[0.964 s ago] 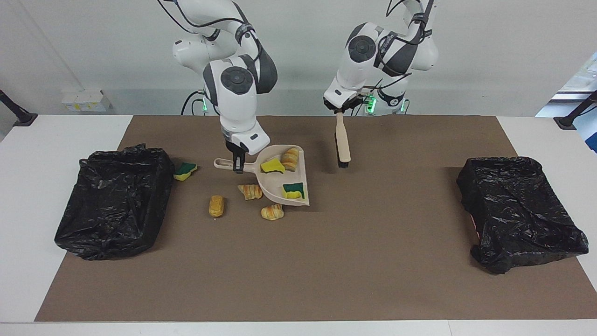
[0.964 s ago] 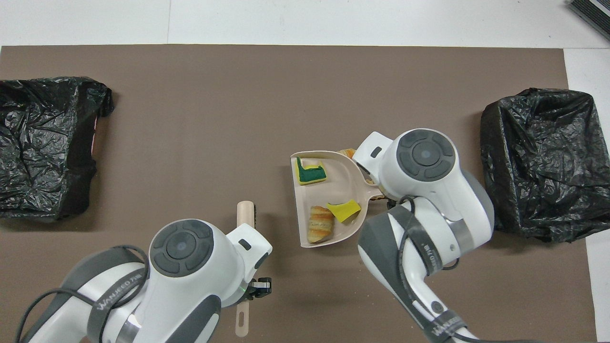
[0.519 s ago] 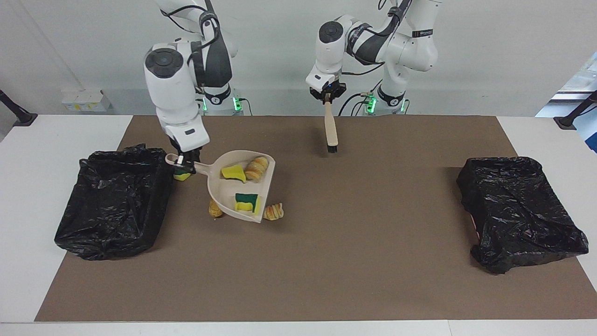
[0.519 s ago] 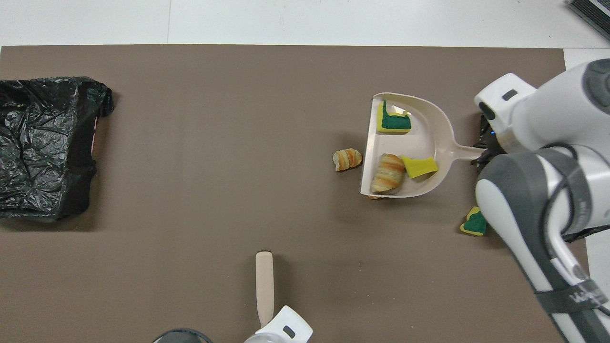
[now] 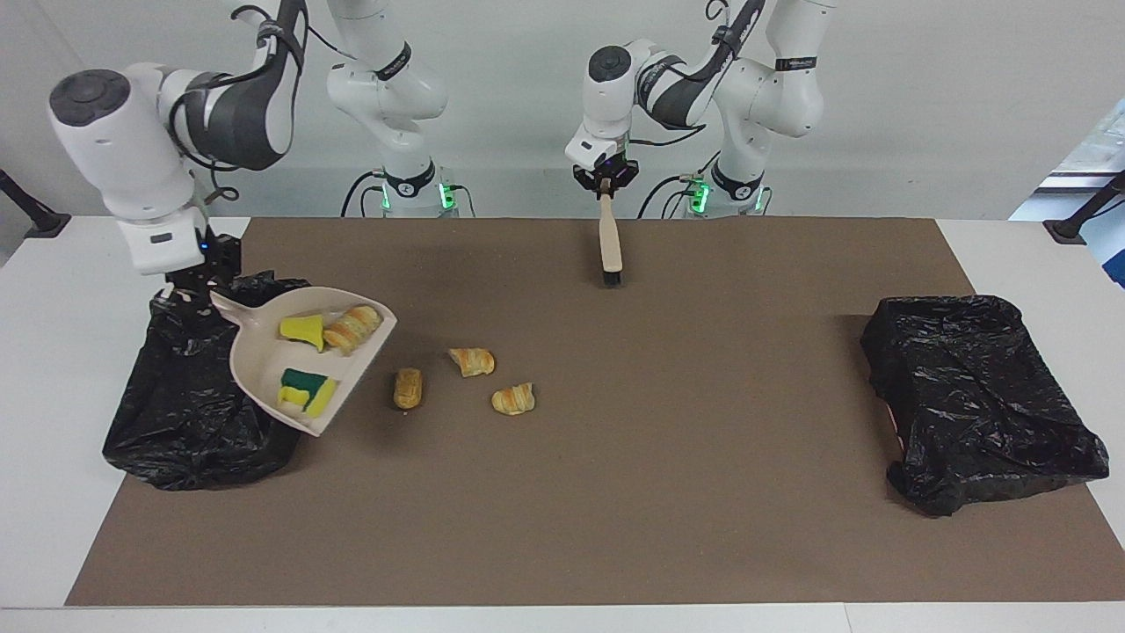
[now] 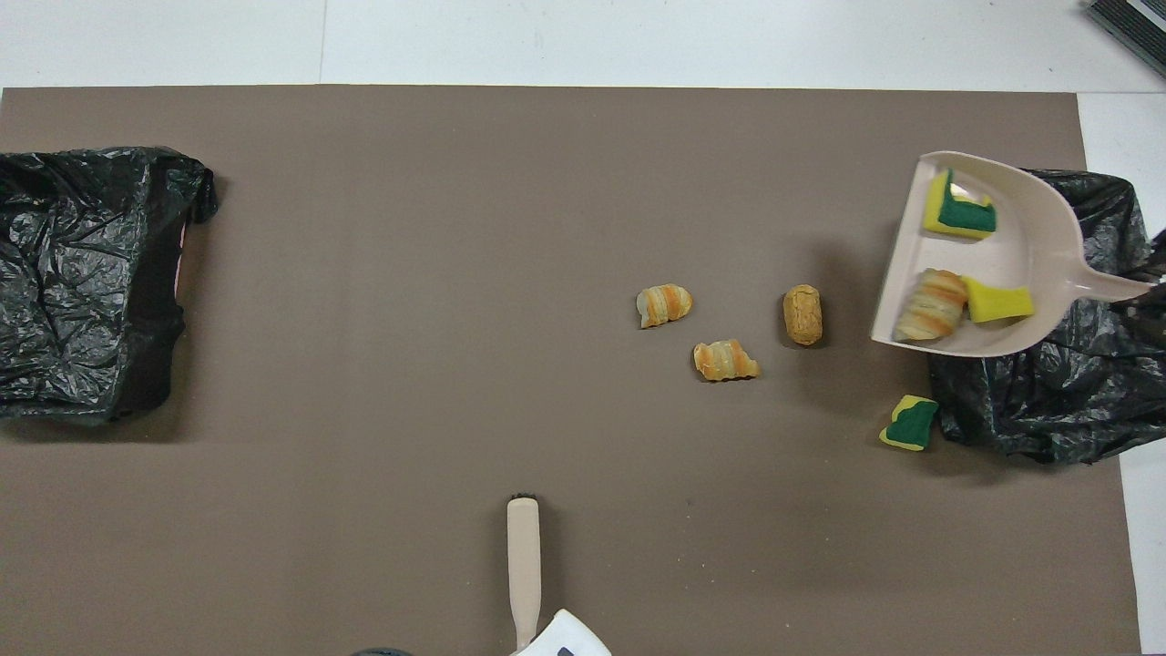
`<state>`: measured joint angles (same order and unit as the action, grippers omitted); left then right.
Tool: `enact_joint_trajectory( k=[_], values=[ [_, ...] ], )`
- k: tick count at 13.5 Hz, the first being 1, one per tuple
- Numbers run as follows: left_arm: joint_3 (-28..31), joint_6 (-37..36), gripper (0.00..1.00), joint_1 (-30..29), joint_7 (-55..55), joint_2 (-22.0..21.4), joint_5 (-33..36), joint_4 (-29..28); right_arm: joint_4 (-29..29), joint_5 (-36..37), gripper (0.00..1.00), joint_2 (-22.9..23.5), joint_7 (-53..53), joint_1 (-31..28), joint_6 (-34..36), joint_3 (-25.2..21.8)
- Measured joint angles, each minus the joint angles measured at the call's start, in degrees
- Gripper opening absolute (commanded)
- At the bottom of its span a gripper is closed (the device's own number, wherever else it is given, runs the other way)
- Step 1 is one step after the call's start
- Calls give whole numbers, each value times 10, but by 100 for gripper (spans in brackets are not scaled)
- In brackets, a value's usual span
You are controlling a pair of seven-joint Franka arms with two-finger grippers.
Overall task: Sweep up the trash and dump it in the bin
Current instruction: 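Carry the loaded dustpan with the right gripper to the nearer trash bag, then tip the dustpan with the right gripper to dump pieces into the bag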
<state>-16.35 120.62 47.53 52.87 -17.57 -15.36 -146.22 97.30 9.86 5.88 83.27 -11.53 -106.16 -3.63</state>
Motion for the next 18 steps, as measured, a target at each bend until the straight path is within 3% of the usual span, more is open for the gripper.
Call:
enact_joint_trajectory(
  k=[2,4,5,6,7,8,13,18],
  values=[
    [0,8,4,0,0,7,-5,0,-26,37,0,11,67,-36,0,0],
    [0,12,24,0,-1,15,-5,0,-46,72,0,22,103,-57,-4,0],
    [0,15,57,0,-2,19,-5,0,-52,102,0,25,107,-61,-12,0],
    [1,18,78,0,-6,22,-5,0,-53,133,0,28,107,-62,-21,0],
    [2,18,93,0,-17,24,-5,1,-54,166,0,29,106,-62,-31,0],
    [4,18,100,-2,-32,27,-5,2,-54,192,0,30,102,-62,-34,1],
    [13,14,100,-94,-122,76,-2,62,-45,328,0,29,48,-61,-50,3],
    [17,-32,100,-217,-213,157,118,203,22,432,0,-2,0,-61,-122,4]
  ],
)
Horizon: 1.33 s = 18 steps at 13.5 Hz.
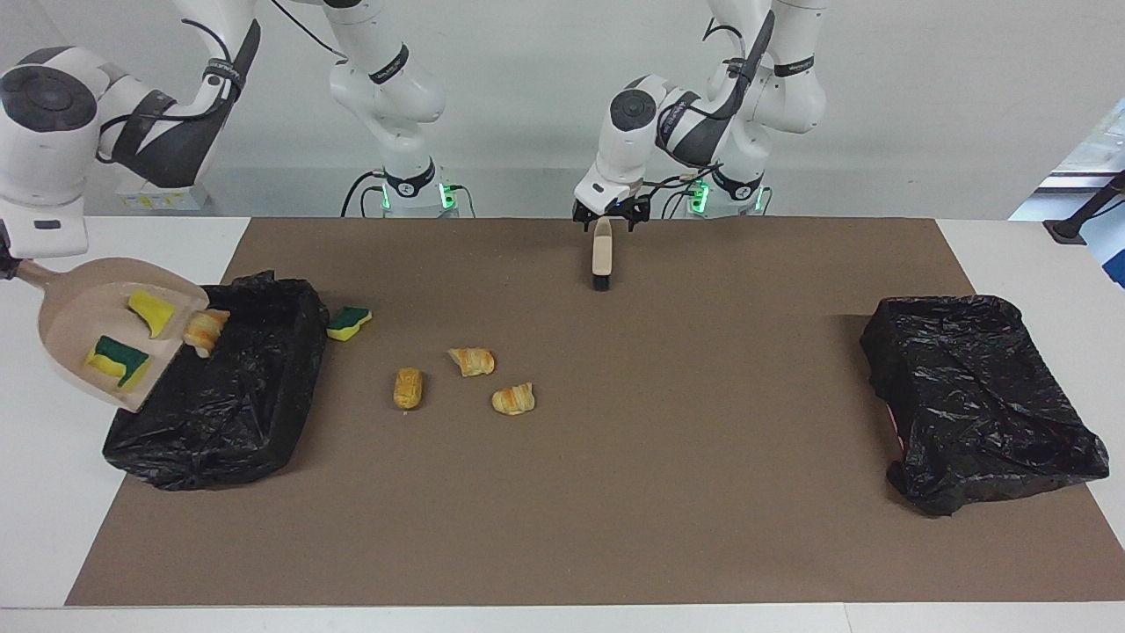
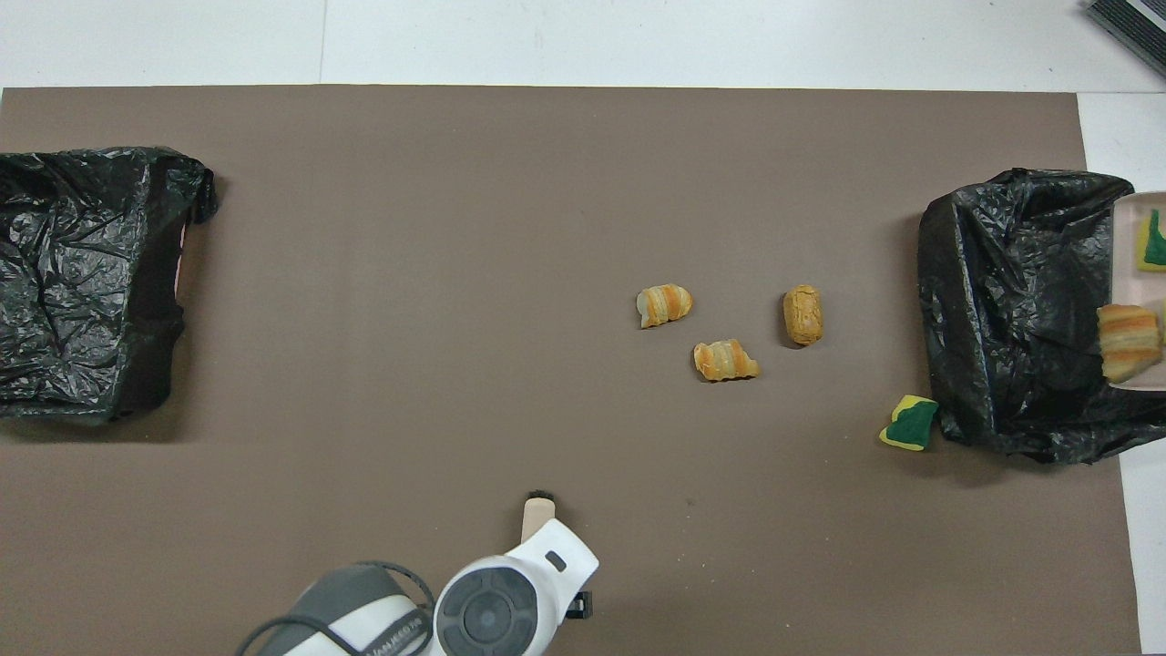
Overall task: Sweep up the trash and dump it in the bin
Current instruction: 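Tip the dustpan with the right gripper to dump pieces into the bag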
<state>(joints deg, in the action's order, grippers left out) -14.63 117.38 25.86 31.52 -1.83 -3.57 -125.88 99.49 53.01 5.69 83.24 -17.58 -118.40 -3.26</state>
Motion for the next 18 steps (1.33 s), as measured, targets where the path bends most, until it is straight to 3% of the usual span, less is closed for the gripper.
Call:
enact_joint_trajectory(
  k=[4,8,13,18],
  values=[
    [2,-6,100,-101,-119,13,26,79,31,79,0,-27,-8,6,-34,3],
    [3,-120,100,-190,-223,10,27,206,77,143,0,-68,-20,39,-34,5],
    [5,-245,100,-261,-281,7,40,338,138,153,0,-99,-58,68,-28,7],
    [8,-307,100,-296,-325,9,41,409,128,148,0,-127,-12,67,-16,3]
  ],
)
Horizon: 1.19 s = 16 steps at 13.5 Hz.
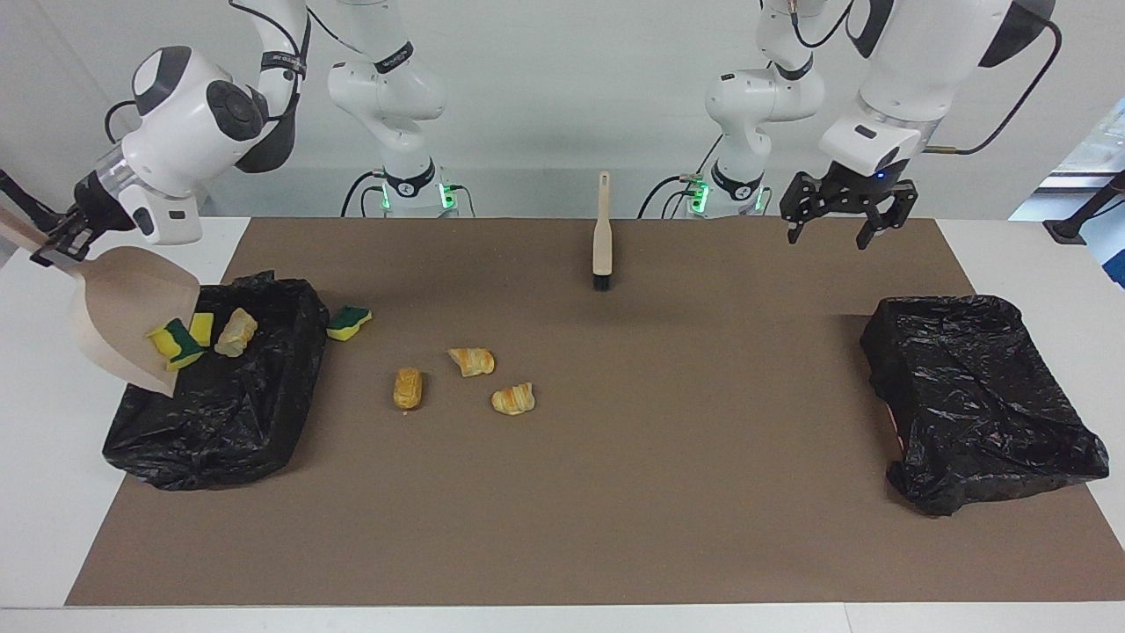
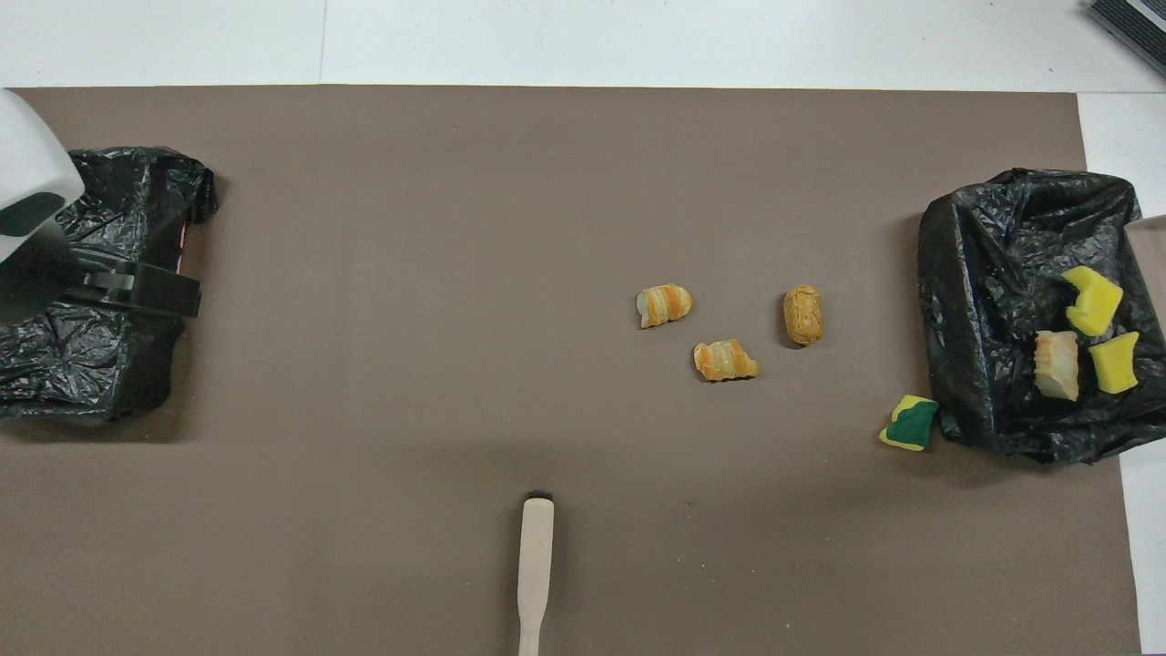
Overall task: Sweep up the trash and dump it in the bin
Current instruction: 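Tip the dustpan with the right gripper to dump pieces into the bag, then carry the empty dustpan back with the right gripper and set it down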
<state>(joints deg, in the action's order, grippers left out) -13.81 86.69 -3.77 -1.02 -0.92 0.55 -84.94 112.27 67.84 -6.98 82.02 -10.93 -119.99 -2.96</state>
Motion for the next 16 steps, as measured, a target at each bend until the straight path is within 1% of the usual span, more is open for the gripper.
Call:
enact_joint_trajectory(
  k=[3,7,9,10,12,16],
  values=[
    [1,-2,100,-8,-13,1,0,5,1,-82,0,0,4,0,3,0],
    [1,-3,100,-9,-13,1,0,5,-1,-263,0,1,5,2,13,1],
    [1,-4,100,-10,-13,1,0,5,-11,-359,0,6,3,6,40,4],
    [1,-5,100,-10,-13,1,0,5,-17,-395,0,9,-4,9,52,4],
    [2,-6,100,-11,-13,1,0,5,-23,-438,0,11,-50,16,76,7],
    [4,-10,100,-13,-13,1,0,5,-25,-497,0,12,-192,61,135,12]
  ],
)
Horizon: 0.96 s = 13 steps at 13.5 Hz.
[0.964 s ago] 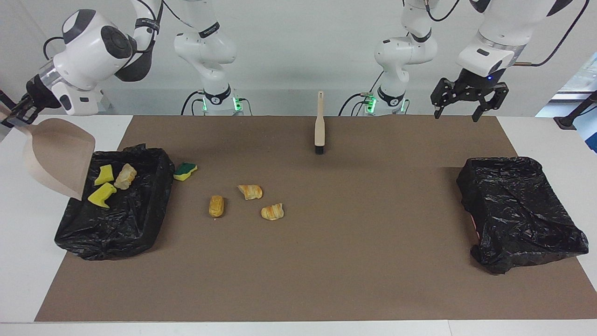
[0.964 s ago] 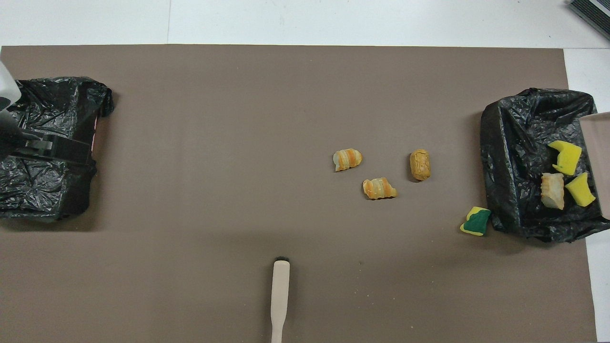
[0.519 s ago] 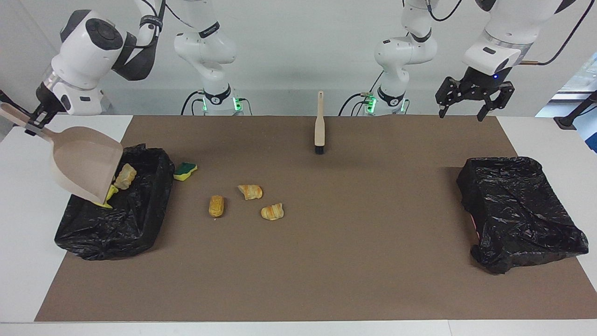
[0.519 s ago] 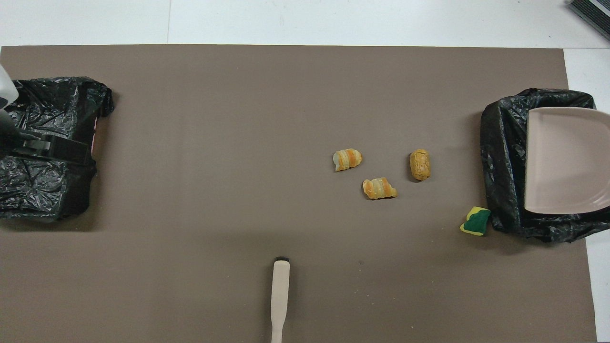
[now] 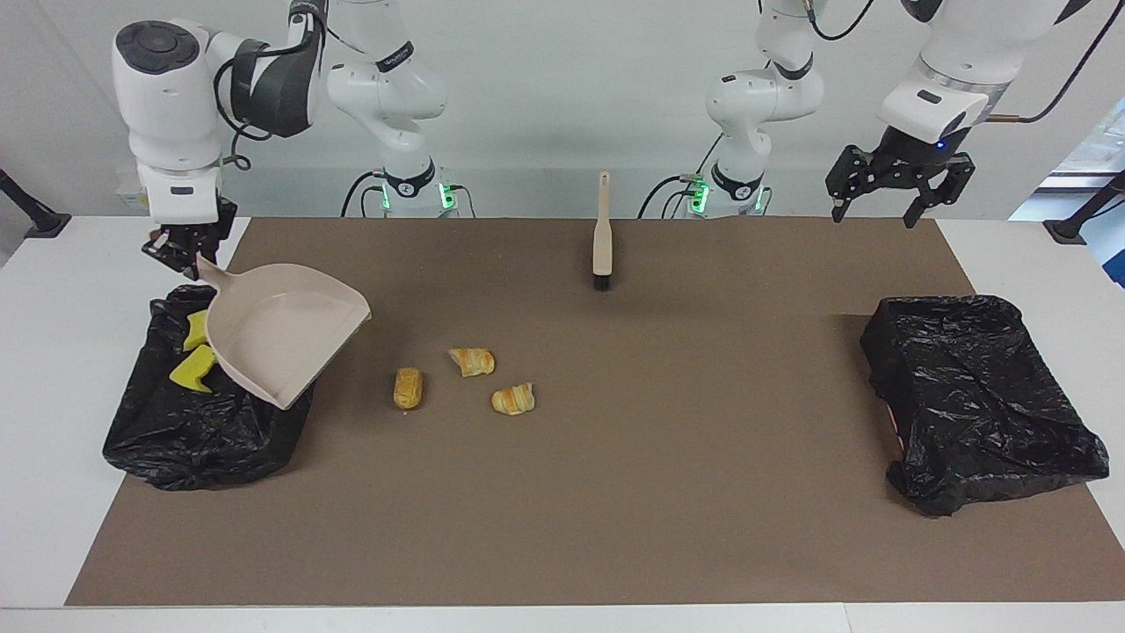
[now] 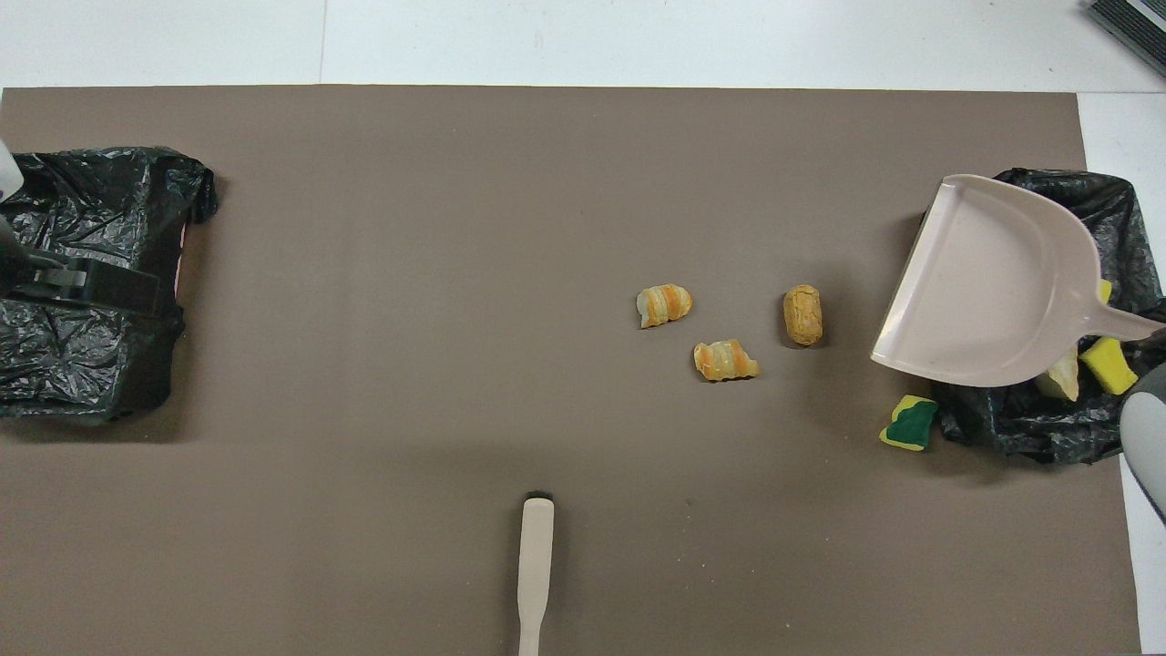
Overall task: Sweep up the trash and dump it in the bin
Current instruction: 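Carry the empty dustpan back with the right gripper and set it down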
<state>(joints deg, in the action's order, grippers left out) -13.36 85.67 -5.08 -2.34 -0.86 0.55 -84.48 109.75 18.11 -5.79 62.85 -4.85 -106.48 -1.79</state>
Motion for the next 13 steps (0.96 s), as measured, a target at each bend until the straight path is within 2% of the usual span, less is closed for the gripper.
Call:
enact_joint_trajectory(
  k=[7,13],
  values=[
    [5,-8,100,3,0,-1,0,1,-3,-104,0,0,-277,102,32,4],
    [69,-13,100,53,0,-3,0,1,0,-151,0,40,-531,227,20,5]
  ],
)
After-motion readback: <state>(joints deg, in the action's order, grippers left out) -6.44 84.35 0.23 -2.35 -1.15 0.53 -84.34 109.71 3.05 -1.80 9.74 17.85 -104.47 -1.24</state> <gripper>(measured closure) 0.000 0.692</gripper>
